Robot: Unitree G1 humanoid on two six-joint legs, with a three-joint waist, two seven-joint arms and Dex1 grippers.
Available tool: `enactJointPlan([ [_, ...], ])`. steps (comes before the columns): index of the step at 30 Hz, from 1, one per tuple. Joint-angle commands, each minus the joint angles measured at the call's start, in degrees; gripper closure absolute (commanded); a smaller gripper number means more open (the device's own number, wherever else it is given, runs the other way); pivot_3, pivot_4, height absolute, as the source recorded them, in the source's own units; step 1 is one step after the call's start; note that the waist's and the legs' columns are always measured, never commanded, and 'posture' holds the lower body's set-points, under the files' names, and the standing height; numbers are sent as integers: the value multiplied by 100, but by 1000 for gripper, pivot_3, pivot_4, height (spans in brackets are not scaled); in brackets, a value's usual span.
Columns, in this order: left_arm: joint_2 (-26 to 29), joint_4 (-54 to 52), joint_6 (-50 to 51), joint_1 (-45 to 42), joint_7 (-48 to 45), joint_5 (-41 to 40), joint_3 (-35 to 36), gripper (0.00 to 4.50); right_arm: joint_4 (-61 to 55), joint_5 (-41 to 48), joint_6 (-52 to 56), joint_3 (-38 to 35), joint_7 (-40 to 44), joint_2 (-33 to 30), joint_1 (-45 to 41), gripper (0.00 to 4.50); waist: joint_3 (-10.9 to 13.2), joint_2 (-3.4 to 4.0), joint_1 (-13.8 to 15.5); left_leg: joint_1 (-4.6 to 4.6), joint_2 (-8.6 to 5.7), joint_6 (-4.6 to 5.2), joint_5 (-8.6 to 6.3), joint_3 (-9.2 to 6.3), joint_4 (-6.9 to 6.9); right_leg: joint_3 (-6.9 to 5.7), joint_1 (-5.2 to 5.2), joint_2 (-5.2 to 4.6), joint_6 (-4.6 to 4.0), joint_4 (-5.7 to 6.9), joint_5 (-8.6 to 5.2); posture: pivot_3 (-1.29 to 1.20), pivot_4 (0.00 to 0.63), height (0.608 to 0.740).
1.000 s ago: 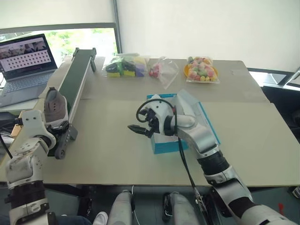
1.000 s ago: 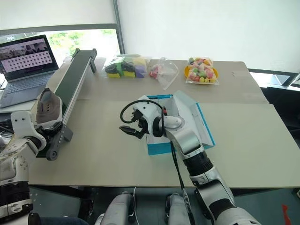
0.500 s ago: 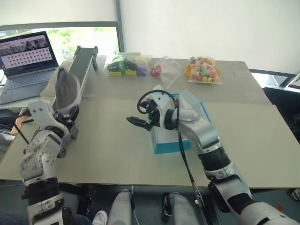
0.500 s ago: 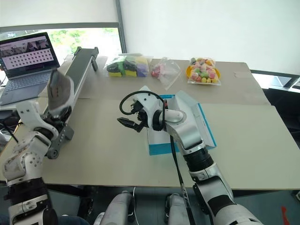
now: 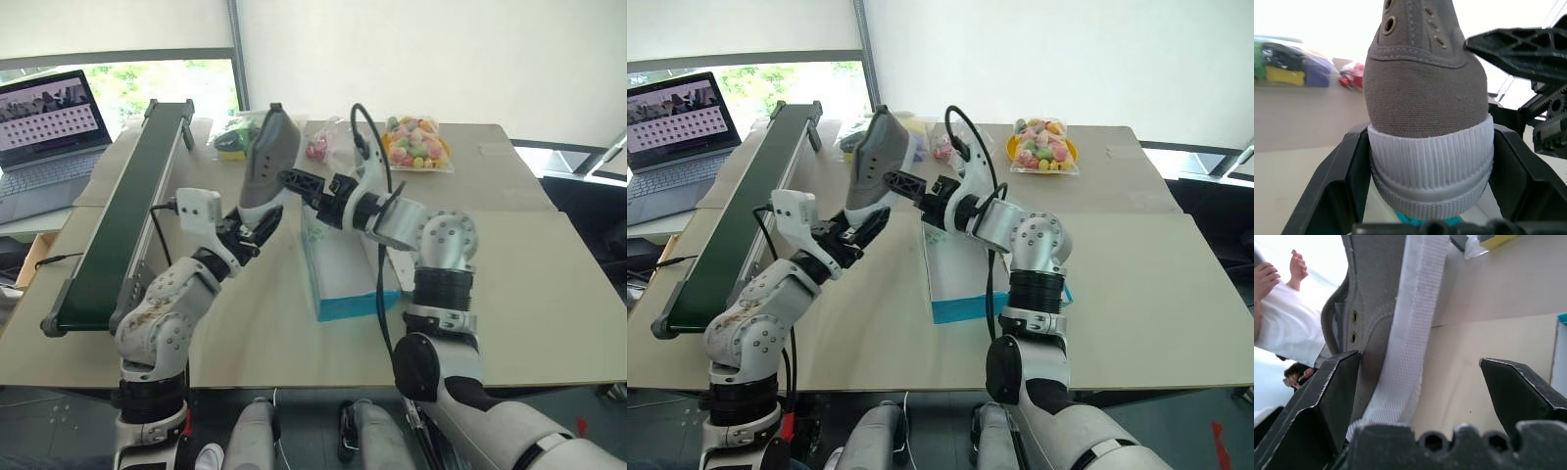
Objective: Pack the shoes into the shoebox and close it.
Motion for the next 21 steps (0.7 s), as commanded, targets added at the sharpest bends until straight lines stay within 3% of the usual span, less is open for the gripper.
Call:
enactJointPlan([
  [1,-19,-263,-86,-133,-135,-101,-138,1492,-162,390,-91,-71,-328,516,-276,0,0,0,-6,0,0,1,0,-1,0,0,0,0,0,0,0,0,150,681],
  [5,20,-140,-127,-177,-175,-63,-133,1492,-198,602,-316,-86,-587,474,-201,0,0,0,-11,0,-1,2,1,-2,1,1,1,0,0,-1,0,0,150,681],
  [6,35,-102,-138,-187,-176,-47,-107,1501,-207,634,-369,-74,-630,443,-182,535,0,0,-11,-1,-1,2,1,-2,1,2,1,0,0,-2,0,0,150,681],
  [16,191,105,-215,-204,-153,159,-65,1501,-187,899,-555,121,-761,287,-159,3760,1,2,-10,-3,-1,3,2,-1,1,3,1,0,1,-7,0,0,150,681],
  [21,186,149,-200,-217,-117,287,-143,1501,-167,1075,-583,79,-859,354,-187,3760,2,3,-8,-3,-1,3,2,-1,0,2,0,0,1,-7,0,0,150,681],
])
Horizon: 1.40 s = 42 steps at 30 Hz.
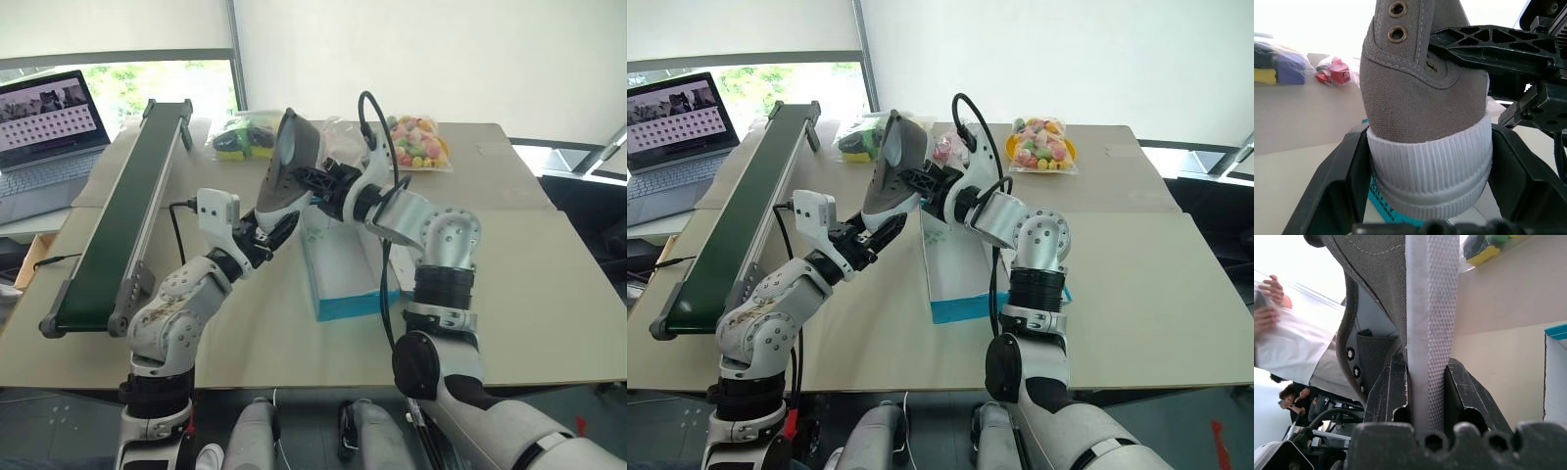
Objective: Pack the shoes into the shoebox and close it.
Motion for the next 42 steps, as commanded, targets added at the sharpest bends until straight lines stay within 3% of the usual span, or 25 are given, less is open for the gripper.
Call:
enactJointPlan([
  [1,41,18,-126,-108,30,150,-38,1501,-170,476,-129,-47,-32,378,-195,3760,0,0,1,0,0,0,0,0,0,0,0,0,0,0,0,0,150,681],
  [6,28,8,-279,-73,-115,241,-162,1501,-196,879,-267,-176,-323,515,-286,3760,1,1,2,0,0,0,0,0,0,0,0,0,0,-1,0,0,150,681],
  [10,273,-145,-394,56,-317,502,-431,46,-180,864,-667,-234,-644,275,-410,3801,2,4,0,0,0,0,0,0,-1,0,0,0,0,-3,0,0,150,681],
  [15,440,-284,-299,265,-497,359,-373,46,-15,475,-755,-137,-666,-597,-558,3801,7,12,7,-1,0,-1,-1,1,-4,0,-3,0,0,-9,0,0,150,681],
  [19,610,-388,-238,422,-695,295,-414,46,83,-7,348,605,-361,-1805,-565,3801,8,14,78,-4,-3,-1,-1,-1,-13,-2,4,0,0,-32,0,0,150,681],
  [25,563,-366,-211,423,-710,298,-552,46,-200,-519,1507,1938,531,-2906,-24,3801,8,14,48,-8,-8,10,-4,6,-22,2,4,-5,5,-47,1,0,150,681],
  [34,488,-412,-167,449,-632,280,-540,46,-435,-1399,1392,3190,1475,-3341,480,3801,10,17,51,-3,-6,11,-2,4,-20,3,4,0,10,-41,2,0,150,681],
  [41,472,-527,-128,516,-558,268,-529,46,-246,-1950,1262,3290,1702,-3044,454,3801,10,17,87,-3,-6,11,-2,4,-20,3,4,-1,11,-42,2,0,150,681],
  [42,476,-547,-120,522,-546,262,-523,15,-194,-2016,1255,3236,1667,-2969,456,3442,10,17,88,-4,-6,11,-2,4,-20,3,4,-1,11,-42,2,0,150,681],
])
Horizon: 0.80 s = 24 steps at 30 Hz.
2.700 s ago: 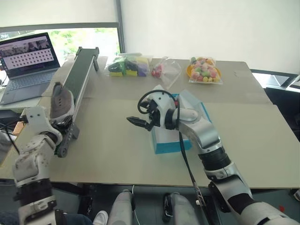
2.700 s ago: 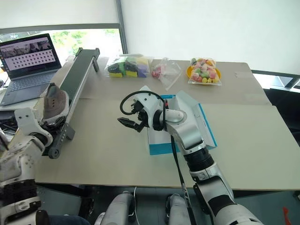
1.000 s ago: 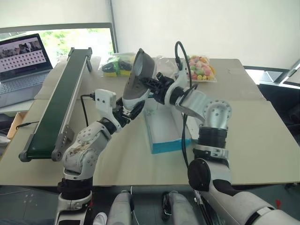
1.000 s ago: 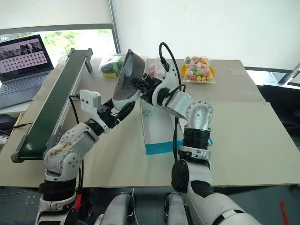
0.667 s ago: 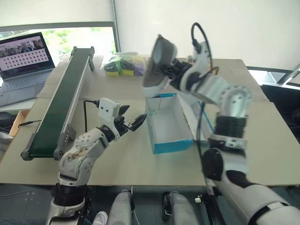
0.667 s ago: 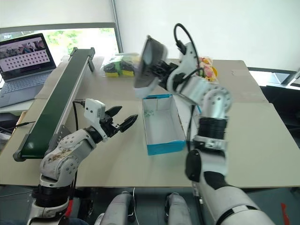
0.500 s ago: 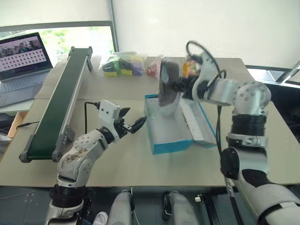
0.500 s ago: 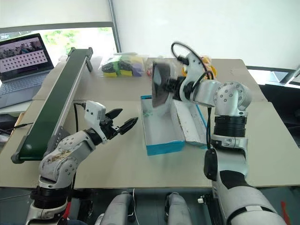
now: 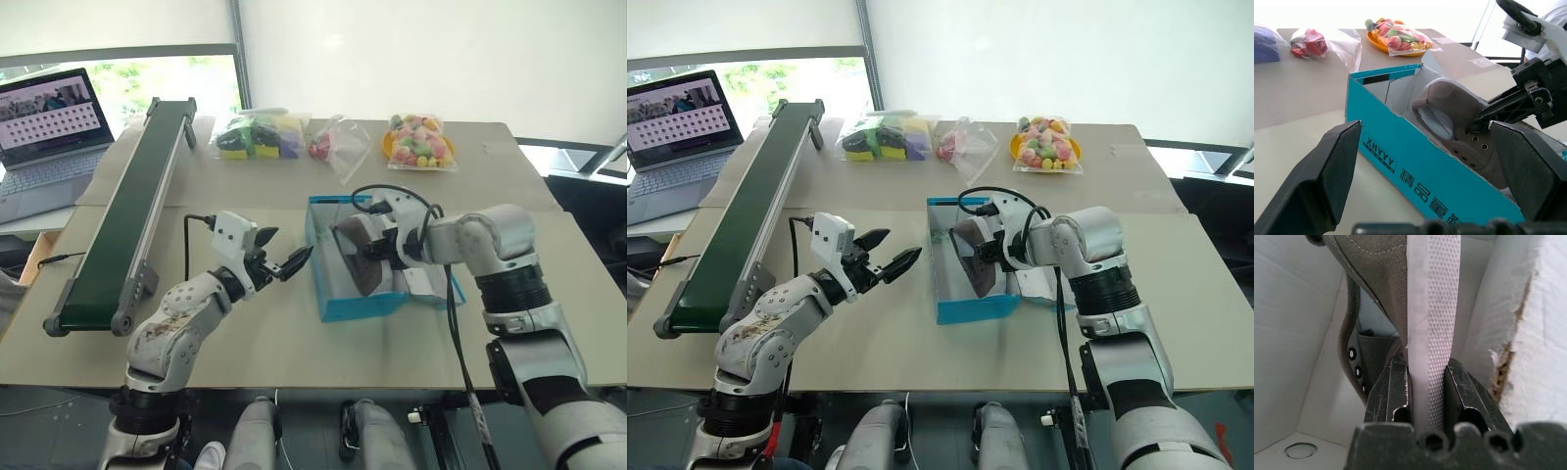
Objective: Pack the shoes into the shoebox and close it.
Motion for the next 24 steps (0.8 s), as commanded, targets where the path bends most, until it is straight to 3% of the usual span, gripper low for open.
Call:
enactJointPlan([
  [1,-13,-368,36,11,57,-62,57,0,40,-286,-148,-203,17,198,-50,3074,0,0,2,-1,0,0,0,0,-1,0,0,0,0,-1,0,0,150,681],
  [8,36,-429,77,45,66,-91,119,0,30,-566,-189,-481,-28,612,-285,888,0,0,7,0,0,0,0,1,3,0,1,0,1,2,1,0,150,681],
  [13,56,-376,18,18,130,-35,296,0,-260,-839,-636,-450,6,679,-552,888,1,1,4,0,1,-1,0,-1,4,-1,0,0,2,4,2,0,150,681],
  [19,104,-87,-297,-32,612,253,942,0,-705,-1077,-2025,-575,338,716,-998,888,1,3,-7,0,2,0,0,0,0,0,-4,2,2,3,1,0,150,681],
  [24,413,539,-604,218,1131,646,1937,0,-2125,-657,-3198,-174,1737,731,-85,888,-2,-2,-5,2,3,0,0,-1,-5,-1,0,3,1,-3,0,0,150,681],
])
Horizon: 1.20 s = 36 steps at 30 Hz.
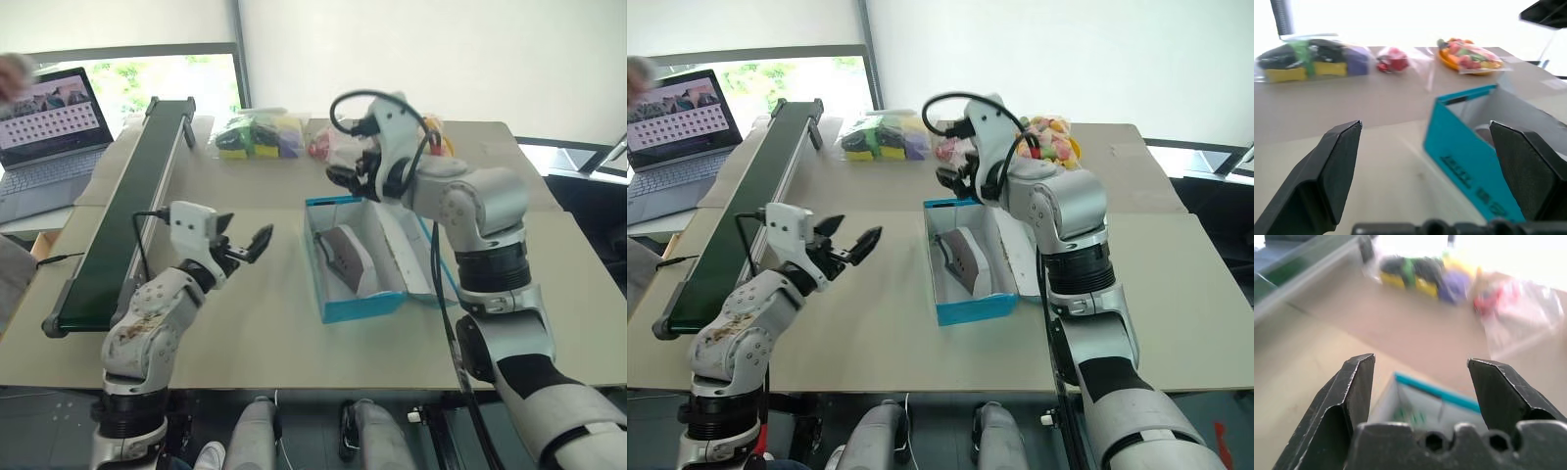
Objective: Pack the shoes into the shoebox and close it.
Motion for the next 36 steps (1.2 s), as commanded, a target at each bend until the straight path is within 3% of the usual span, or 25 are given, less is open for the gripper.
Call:
enactJointPlan([
  [1,326,462,-248,188,306,252,841,0,-1106,293,-723,351,856,5,822,888,-1,-1,-11,2,4,-1,-1,-1,0,-1,2,3,0,0,-3,0,150,681],
  [5,538,983,-303,304,294,298,1229,0,-1293,78,-1217,679,1145,5,1573,888,-1,-2,9,4,6,-3,-1,1,1,0,3,2,0,1,-3,0,150,681],
  [9,770,1315,-419,358,66,287,1405,0,-1050,-323,-1922,1071,1562,-135,2155,73,-2,-3,30,3,3,-50,-26,2,10,-4,3,-7,-3,1,-3,0,150,681],
  [15,958,1591,-426,281,92,414,1449,0,-928,-678,-2474,1365,1914,-182,2333,73,-2,-4,14,6,5,-53,-28,5,8,-6,-1,-16,-27,0,-17,0,150,681],
  [19,1008,1726,-376,271,153,451,1451,0,-789,-1056,-2761,1464,1801,-101,2291,73,-3,-5,4,6,5,-51,-26,5,5,-6,-3,-11,4,4,3,0,150,681],
  [36,968,1681,-265,373,259,476,1420,0,-876,-1082,-2452,1444,1864,135,2354,73,-3,-5,14,7,5,-54,-26,6,7,-6,-2,-13,0,4,2,0,150,681],
])
